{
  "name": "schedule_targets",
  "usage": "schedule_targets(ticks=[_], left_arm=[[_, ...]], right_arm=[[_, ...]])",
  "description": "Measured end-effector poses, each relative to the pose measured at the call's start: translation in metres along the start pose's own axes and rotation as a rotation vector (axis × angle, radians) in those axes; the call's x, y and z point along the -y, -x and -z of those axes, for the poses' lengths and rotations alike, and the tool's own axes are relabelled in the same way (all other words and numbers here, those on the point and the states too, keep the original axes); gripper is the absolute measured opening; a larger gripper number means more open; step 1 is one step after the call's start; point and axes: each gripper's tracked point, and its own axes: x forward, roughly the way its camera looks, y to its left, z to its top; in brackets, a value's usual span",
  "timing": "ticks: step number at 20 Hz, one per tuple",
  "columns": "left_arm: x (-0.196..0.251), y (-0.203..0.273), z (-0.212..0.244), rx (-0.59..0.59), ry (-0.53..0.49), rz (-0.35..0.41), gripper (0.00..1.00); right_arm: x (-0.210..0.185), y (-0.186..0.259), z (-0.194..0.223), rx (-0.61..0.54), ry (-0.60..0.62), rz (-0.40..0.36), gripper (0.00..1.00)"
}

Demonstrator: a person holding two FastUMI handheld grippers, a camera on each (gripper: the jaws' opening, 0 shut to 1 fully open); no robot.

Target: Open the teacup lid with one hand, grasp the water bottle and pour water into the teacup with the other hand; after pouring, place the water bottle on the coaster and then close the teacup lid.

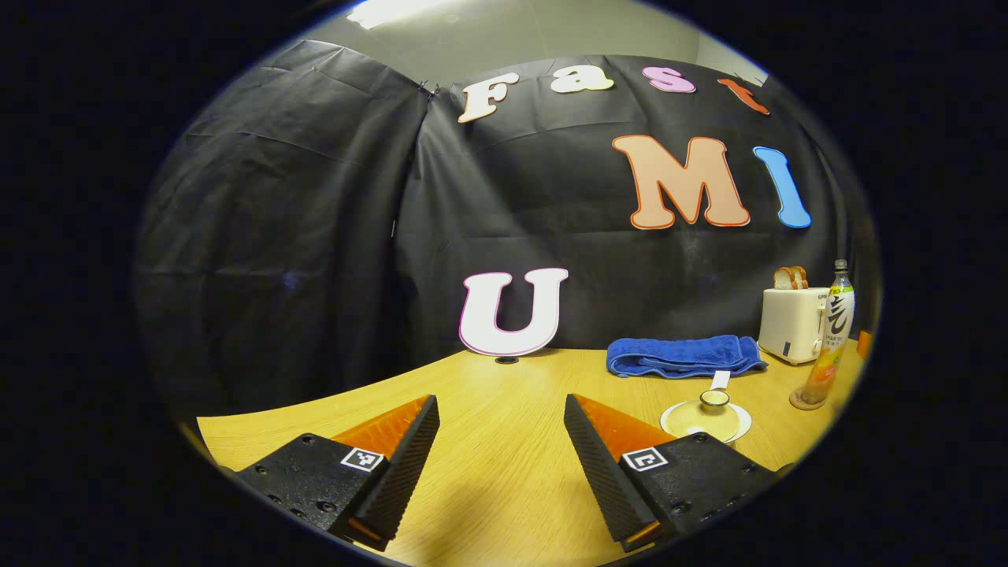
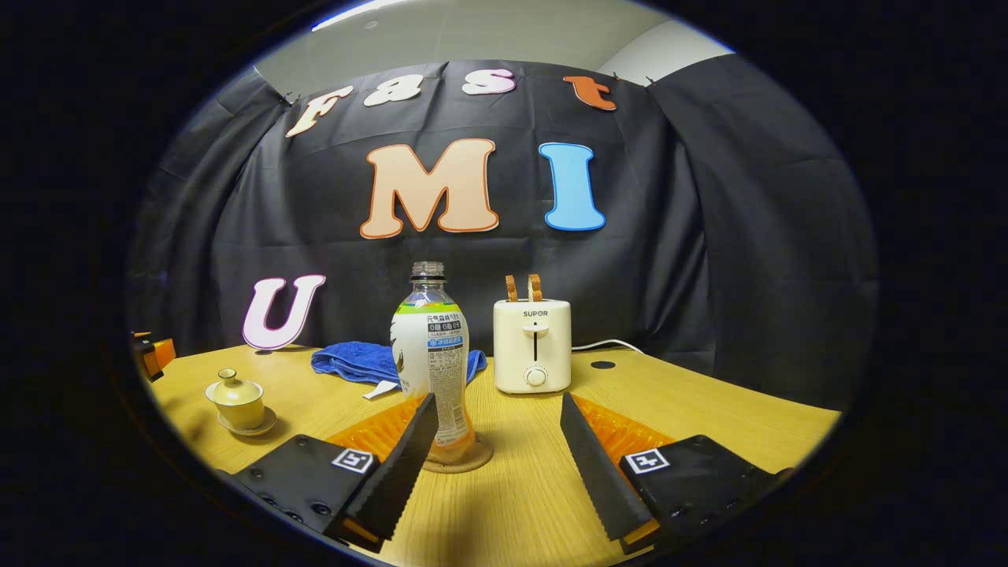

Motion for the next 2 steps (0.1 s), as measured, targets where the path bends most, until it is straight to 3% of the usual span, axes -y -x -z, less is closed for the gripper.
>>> schedule_targets(ticks=[2], left_arm=[[0.0003,0.0006,-0.0001,0.0,0.001,0.002,0.93]], right_arm=[[0.0003,0.0001,0.0001,-0.001,0.0,-0.001,0.95]])
